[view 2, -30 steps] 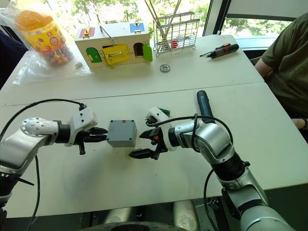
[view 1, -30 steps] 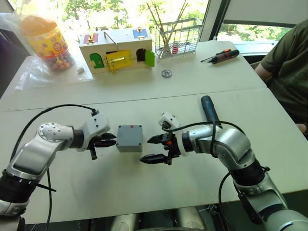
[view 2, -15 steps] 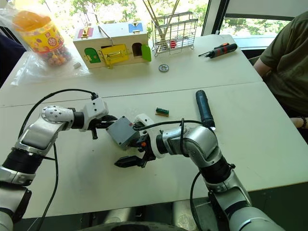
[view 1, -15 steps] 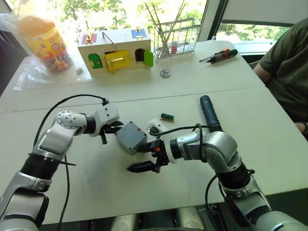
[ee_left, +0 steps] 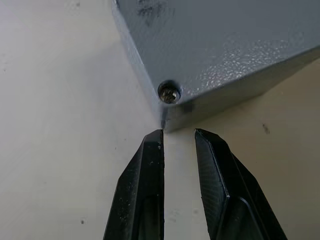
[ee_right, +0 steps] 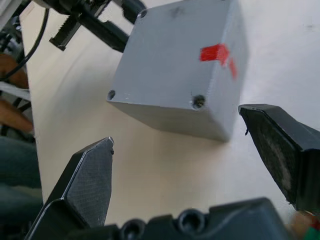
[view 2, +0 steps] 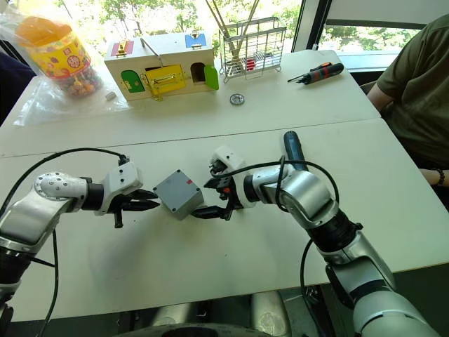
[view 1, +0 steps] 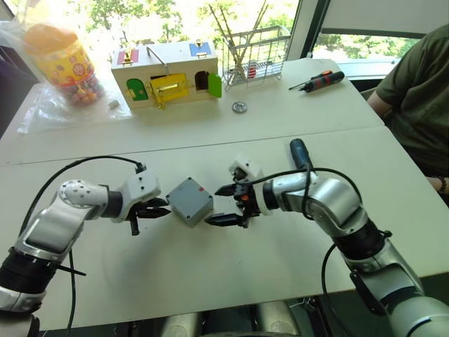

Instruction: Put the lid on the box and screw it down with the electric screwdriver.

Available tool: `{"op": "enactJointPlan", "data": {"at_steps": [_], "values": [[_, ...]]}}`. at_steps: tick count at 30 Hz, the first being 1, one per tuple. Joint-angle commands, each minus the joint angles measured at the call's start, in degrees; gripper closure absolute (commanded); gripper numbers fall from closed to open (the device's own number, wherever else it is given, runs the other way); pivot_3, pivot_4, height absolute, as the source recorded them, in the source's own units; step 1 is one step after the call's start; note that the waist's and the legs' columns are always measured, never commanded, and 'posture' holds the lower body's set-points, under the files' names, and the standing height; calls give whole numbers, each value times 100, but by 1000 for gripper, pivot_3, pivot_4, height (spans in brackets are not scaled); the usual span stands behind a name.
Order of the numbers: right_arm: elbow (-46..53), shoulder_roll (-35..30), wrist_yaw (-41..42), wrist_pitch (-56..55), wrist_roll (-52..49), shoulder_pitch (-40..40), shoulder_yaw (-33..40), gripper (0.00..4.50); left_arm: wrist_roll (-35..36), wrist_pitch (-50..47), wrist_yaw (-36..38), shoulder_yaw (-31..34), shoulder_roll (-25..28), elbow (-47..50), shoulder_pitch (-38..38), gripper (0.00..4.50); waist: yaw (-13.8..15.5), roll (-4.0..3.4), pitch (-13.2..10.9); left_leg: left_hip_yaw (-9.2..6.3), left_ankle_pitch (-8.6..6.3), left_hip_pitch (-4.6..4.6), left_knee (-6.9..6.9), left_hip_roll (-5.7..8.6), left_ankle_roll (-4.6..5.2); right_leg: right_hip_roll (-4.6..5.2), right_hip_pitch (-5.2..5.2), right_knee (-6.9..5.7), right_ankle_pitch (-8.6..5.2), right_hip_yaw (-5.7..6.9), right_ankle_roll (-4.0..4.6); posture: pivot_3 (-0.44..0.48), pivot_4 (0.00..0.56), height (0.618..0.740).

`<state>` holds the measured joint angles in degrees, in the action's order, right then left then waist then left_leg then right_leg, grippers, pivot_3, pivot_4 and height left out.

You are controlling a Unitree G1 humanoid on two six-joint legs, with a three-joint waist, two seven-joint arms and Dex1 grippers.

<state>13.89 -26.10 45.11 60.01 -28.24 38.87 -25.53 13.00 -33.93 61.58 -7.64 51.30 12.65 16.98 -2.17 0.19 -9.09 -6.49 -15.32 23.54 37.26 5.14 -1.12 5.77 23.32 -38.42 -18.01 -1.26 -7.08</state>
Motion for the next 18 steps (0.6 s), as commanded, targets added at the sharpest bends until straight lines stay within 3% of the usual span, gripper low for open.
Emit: {"op": "enactJointPlan", "data": {"at_steps": [1, 13, 18], "values": [[129, 90, 225, -139, -16, 90, -115, 17, -14, -2, -273, 84, -183, 96, 101, 3556, 1, 0, 0, 0, 0, 0, 1, 1, 0, 0, -1, 0, 0, 0, 0, 0, 150, 740], [434, 353, 3, 149, -81, -120, 26, 17, -238, 321, -387, -26, -397, -267, 360, 3556, -17, 0, 0, -1, 0, 0, 1, 1, -1, 1, 1, 0, 0, 1, 0, 0, 150, 740], [498, 151, -40, 37, -38, -85, 303, 17, -182, 243, -161, 41, -191, -211, 393, 3556, -14, 0, 0, -1, 0, 0, 2, 1, 0, 1, 0, 0, 0, 1, 0, 0, 150, 740]]}}
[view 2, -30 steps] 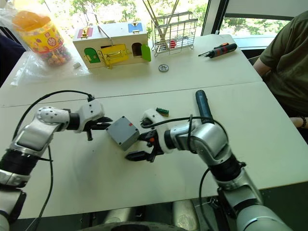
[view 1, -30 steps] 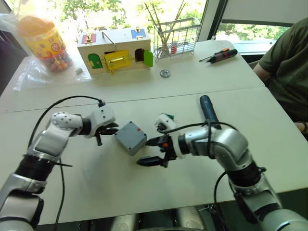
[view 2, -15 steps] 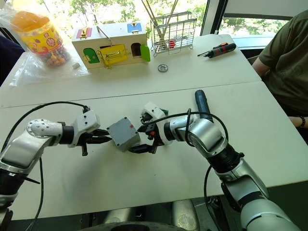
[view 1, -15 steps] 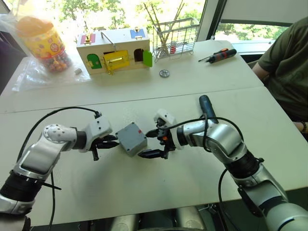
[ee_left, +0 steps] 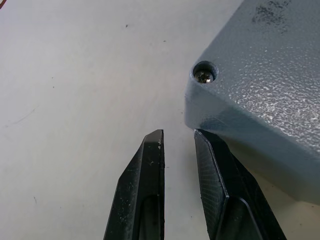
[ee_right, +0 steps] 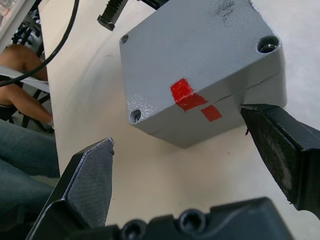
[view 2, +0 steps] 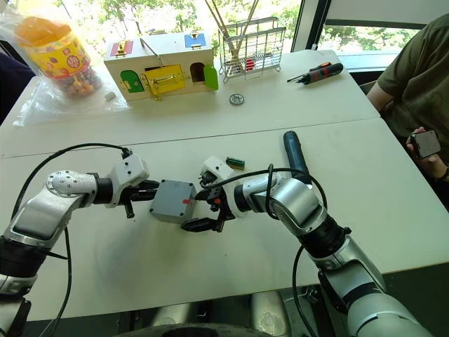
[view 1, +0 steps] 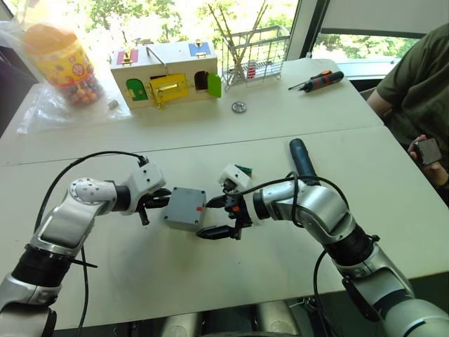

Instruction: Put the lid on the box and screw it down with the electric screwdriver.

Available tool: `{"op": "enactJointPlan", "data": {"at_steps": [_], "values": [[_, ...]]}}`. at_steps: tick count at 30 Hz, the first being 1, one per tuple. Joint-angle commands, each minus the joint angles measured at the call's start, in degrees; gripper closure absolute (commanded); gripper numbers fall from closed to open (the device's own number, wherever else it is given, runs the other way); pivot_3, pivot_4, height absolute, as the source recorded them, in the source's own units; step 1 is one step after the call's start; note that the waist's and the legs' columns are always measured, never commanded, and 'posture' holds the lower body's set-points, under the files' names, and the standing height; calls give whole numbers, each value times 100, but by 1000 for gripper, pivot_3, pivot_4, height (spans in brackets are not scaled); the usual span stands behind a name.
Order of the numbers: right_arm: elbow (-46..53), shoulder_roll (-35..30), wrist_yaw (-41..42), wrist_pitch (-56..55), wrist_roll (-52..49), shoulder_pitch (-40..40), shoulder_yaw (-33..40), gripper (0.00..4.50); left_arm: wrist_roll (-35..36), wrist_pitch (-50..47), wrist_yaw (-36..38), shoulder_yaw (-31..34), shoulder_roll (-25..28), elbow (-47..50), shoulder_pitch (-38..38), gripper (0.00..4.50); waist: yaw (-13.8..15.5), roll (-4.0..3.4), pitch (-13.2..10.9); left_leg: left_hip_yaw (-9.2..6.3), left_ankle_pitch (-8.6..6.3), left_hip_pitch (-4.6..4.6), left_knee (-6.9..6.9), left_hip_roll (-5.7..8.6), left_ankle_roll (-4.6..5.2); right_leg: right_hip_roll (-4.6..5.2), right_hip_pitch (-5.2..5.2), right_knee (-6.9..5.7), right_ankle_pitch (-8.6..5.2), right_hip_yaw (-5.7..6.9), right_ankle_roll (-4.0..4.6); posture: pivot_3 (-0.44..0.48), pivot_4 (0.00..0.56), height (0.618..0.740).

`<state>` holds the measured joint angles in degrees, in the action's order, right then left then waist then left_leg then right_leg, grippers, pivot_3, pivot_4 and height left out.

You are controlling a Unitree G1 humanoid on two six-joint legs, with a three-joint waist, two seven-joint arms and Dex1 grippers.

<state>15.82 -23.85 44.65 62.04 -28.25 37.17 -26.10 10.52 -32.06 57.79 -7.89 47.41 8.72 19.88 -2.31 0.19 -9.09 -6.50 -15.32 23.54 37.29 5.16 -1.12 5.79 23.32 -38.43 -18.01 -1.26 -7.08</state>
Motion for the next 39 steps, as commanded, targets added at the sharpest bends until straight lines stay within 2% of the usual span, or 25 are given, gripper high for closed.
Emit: {"op": "enactJointPlan", "data": {"at_steps": [1, 5, 10, 23, 29, 34, 37, 39], "values": [[315, -138, 35, -201, -61, 101, 466, 17, 71, 41, 286, 77, 265, 187, 115, 3556, -5, 0, 0, 0, 0, 0, 0, 0, 0, 0, 0, 0, 0, 0, 0, 0, 150, 740], [510, -385, 240, -221, -245, 77, 775, 17, 145, -29, 542, 152, 530, 249, 79, 3556, 4, 0, 0, 0, 0, 0, -1, 1, 0, 1, -1, 3, 0, 0, 0, 0, 150, 740], [828, -581, 416, -96, -385, -116, 635, 17, 232, -89, 676, 159, 689, 387, -64, 3556, -6, 0, 0, 0, 0, 0, -6, -1, 0, 0, 1, 4, 0, 0, 0, 0, 150, 740], [611, 44, 92, 76, -473, -266, 444, 17, 496, -578, 661, 162, 670, 1110, -373, 3556, 15, 0, 0, 1, 0, 0, -1, 1, 1, 1, -3, 3, 0, -1, 0, 0, 150, 740], [620, -180, 199, -17, -456, -162, 577, 17, 491, -577, 660, 239, 761, 1043, -321, 3556, 14, 0, 0, 1, 0, 0, -2, 0, 0, 1, -2, 3, 0, -1, 0, 0, 150, 740], [734, -788, 597, -635, -602, -56, 1493, 17, 882, -640, 763, 793, 884, 743, 73, 3556, 86, 0, 0, 1, 0, 0, 1, 1, 1, 1, -4, 5, 0, 1, 0, 0, 150, 740], [282, -611, 359, -1766, -440, -135, 2352, 17, 1392, -903, 768, 1178, 733, 594, 640, 3556, 144, 1, 0, 0, 0, 0, 3, -2, 1, -3, -5, 5, 0, 1, 0, 0, 150, 740], [-116, -631, 271, -1921, -303, -81, 2494, 17, 1666, -1106, 768, 1238, 636, 648, 868, 3556, 148, 2, 0, -1, 0, 0, 3, -4, 0, -13, -7, 5, 0, 3, 0, 0, 150, 740]]}}
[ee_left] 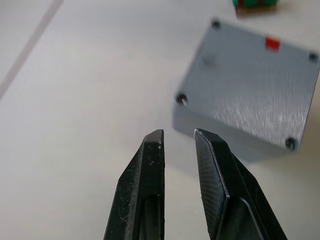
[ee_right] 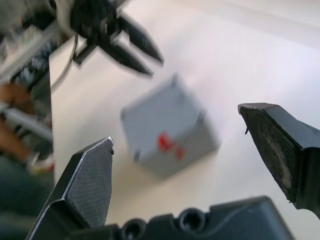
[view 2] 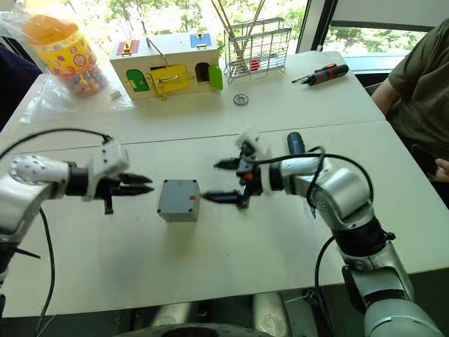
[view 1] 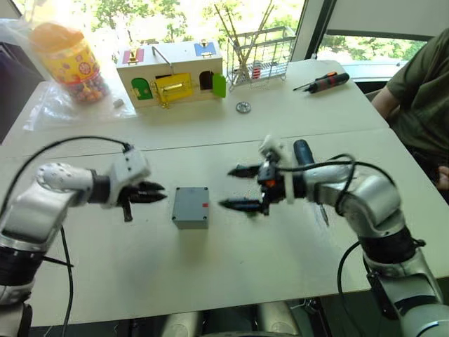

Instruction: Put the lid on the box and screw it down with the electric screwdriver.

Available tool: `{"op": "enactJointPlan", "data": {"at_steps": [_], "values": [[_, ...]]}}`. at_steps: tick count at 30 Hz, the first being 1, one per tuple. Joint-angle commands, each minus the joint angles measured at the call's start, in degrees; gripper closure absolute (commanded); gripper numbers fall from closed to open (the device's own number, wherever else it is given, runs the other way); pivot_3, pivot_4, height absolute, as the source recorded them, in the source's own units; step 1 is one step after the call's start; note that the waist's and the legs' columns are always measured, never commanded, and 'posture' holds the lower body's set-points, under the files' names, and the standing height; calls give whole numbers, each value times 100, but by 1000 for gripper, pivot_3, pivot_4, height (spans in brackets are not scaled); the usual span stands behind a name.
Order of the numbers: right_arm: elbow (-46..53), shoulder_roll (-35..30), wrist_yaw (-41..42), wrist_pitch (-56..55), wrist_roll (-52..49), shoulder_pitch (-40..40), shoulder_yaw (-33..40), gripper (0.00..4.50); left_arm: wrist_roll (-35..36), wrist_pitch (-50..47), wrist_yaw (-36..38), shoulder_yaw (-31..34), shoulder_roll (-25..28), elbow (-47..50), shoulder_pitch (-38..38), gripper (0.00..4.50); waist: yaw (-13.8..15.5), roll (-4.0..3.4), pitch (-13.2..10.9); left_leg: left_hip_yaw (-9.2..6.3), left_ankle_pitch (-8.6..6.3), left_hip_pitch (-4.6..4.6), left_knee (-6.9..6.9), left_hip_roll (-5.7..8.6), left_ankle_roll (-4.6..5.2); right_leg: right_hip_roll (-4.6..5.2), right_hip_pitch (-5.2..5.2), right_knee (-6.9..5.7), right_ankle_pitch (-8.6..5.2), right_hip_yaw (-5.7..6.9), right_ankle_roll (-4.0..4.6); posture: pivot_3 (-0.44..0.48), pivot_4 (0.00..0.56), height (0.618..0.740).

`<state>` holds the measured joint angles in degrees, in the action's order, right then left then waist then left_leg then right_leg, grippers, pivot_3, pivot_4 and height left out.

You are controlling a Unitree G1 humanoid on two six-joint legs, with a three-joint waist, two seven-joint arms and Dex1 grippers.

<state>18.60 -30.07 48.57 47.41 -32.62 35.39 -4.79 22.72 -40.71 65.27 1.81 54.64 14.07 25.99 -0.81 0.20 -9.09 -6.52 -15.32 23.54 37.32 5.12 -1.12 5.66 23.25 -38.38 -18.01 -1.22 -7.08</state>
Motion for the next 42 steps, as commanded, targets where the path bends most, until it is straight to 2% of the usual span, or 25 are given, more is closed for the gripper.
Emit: {"op": "enactJointPlan", "data": {"at_steps": [1, 4, 9, 11, 12, 14, 25, 37, 41, 42], "values": [[-616, -120, -69, -229, 140, 179, 301, 17, 570, -338, 39, 249, -118, 177, 317, 3556, -12, 0, 0, 1, 0, -1, 2, 1, 0, 1, -2, -1, 0, 0, 0, 0, 150, 740], [-1325, 67, -172, -316, 113, 375, 444, 17, 641, -389, 23, 10, -214, 333, 399, 3556, -37, 0, 0, 10, 0, -2, 2, 3, 1, 3, -2, -1, 0, -5, 0, 0, 150, 740], [-1902, 271, -132, -1297, 880, 285, -93, 17, 460, -322, -158, -376, -299, 503, 296, 3556, -89, 0, 0, 9, 0, -2, -4, -2, 0, -2, 7, -6, 0, -6, 0, 0, 150, 740], [-2238, 408, -141, -1606, 1115, 218, -258, 17, 310, -268, -482, -431, -467, 354, 276, 3556, -124, 0, 0, 9, 0, -2, -3, -2, 0, -2, 7, -7, 0, -6, 0, 0, 150, 740], [-2377, 469, -150, -1750, 1218, 204, -316, 501, 233, -206, -562, -456, -497, 295, 254, 3556, -128, 0, 0, 9, 0, -2, -1, -1, -1, -2, 5, -7, 0, -6, 0, 0, 150, 740], [-2599, 539, -97, -1979, 1439, 180, -488, 1042, 241, -180, -572, -441, -510, 325, 190, 3556, -151, 0, 0, 9, 0, -2, 2, 0, -1, -1, 3, -7, 0, -6, 0, 0, 150, 740], [-3532, 1020, -244, -2514, 1988, 393, -609, 1042, 271, -182, -701, -370, -429, 453, -43, 3556, -170, 0, 0, 7, 1, -2, -1, 0, -2, -2, 6, -6, 0, -6, 0, 0, 150, 740], [-3701, 1166, -331, -2551, 2109, 426, -490, 1042, 174, -56, -723, -446, -428, 442, -189, 3556, -171, 0, 0, 6, 1, -2, -1, 1, -2, -1, 5, -6, 0, -6, 0, 0, 150, 740], [-3702, 1160, -366, -2534, 2143, 423, -477, 2167, 121, -17, -713, -492, -470, 413, -165, 3556, -173, 0, 0, 6, 1, -2, -1, 1, -2, -2, 5, -6, 0, -6, 0, 0, 150, 740], [-3710, 1149, -364, -2552, 2171, 423, -496, 2681, 112, -9, -712, -501, -475, 410, -161, 3556, -173, 0, 0, 6, 1, -2, -1, 1, -2, -1, 5, -6, 0, -6, 0, 0, 150, 740]]}}
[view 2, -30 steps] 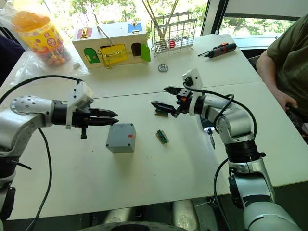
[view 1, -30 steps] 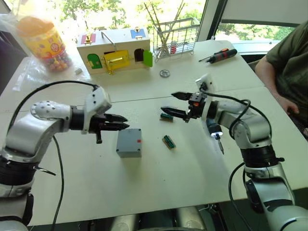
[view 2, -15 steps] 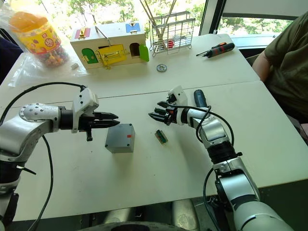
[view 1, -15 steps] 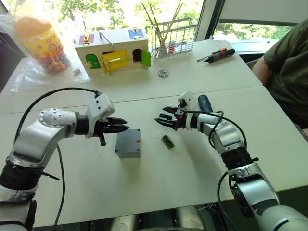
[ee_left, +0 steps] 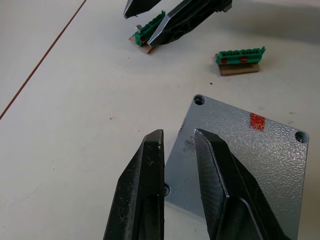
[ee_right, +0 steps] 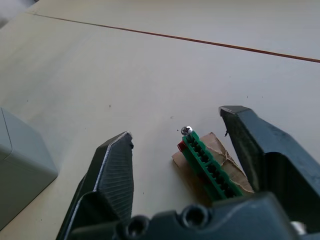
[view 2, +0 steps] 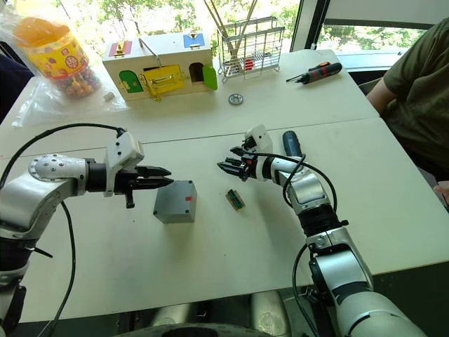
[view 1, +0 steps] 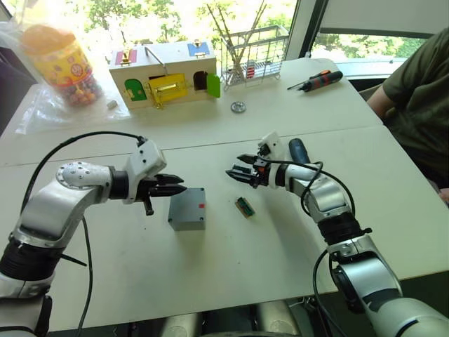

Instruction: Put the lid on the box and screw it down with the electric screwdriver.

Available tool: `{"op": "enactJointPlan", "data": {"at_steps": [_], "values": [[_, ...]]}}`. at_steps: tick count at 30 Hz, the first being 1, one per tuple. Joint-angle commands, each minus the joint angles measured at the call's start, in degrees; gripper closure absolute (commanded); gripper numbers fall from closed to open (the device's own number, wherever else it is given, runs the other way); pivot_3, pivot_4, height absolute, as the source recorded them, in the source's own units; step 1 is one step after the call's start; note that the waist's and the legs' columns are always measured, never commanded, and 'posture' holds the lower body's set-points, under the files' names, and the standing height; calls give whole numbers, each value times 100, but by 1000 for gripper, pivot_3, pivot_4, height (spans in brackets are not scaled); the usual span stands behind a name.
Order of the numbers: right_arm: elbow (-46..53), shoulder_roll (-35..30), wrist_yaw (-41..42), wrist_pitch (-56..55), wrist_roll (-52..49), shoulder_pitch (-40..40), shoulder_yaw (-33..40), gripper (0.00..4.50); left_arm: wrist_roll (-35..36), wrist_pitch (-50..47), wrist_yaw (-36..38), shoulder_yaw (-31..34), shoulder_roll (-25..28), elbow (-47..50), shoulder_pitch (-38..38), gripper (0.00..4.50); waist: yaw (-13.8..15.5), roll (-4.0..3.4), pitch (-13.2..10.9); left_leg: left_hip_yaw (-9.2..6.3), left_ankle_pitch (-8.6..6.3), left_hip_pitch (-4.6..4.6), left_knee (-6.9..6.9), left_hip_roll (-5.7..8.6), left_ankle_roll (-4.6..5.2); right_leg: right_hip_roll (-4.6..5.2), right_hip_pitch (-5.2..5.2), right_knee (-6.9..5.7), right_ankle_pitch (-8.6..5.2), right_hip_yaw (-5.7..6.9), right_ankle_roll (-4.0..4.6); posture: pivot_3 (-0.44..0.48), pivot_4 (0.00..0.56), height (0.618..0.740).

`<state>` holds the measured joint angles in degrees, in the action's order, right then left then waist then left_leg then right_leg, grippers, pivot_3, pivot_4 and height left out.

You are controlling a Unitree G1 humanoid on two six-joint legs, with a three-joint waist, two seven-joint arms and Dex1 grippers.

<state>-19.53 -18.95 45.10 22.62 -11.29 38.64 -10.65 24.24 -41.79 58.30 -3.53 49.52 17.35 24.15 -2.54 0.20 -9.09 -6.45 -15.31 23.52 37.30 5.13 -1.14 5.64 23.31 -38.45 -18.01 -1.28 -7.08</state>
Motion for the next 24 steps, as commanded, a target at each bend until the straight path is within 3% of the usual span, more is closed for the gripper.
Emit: {"op": "enactJointPlan", "data": {"at_steps": [1, 3, 4, 13, 24], "values": [[95, 29, -17, -95, 66, 96, 71, 3203, -50, 110, -15, 25, 34, 74, 25, 3556, 0, 0, 0, 0, 0, 0, 0, 0, 0, 0, 0, 0, 0, 0, 0, 0, 150, 740], [84, 22, -20, -117, 124, 91, 41, 4280, -67, 131, -13, 16, 33, 55, 30, 3556, 1, 0, 0, 0, 0, 0, 0, 0, 0, 0, 0, 0, 0, 0, 0, 0, 150, 740], [82, 25, -17, -125, 147, 88, 36, 4466, -72, 139, -13, 16, 33, 47, 32, 3556, 1, 0, 0, 0, 0, 0, 0, 0, 0, 0, 0, 0, 0, 0, 0, 0, 150, 740], [198, 44, -39, -105, 169, 123, 129, 4466, -109, 200, -12, 55, 54, -18, 58, 3556, 1, 0, 0, 0, 0, 0, 0, 0, 0, 0, 0, 0, 0, 0, 0, 0, 150, 740], [1117, 14, -186, 528, -148, 243, 459, 4466, -96, 250, -16, 95, 20, -142, 111, 3556, 2, 0, 0, 0, 0, 0, 0, 0, 0, 0, 0, -1, 0, 0, 0, 0, 150, 740]]}}
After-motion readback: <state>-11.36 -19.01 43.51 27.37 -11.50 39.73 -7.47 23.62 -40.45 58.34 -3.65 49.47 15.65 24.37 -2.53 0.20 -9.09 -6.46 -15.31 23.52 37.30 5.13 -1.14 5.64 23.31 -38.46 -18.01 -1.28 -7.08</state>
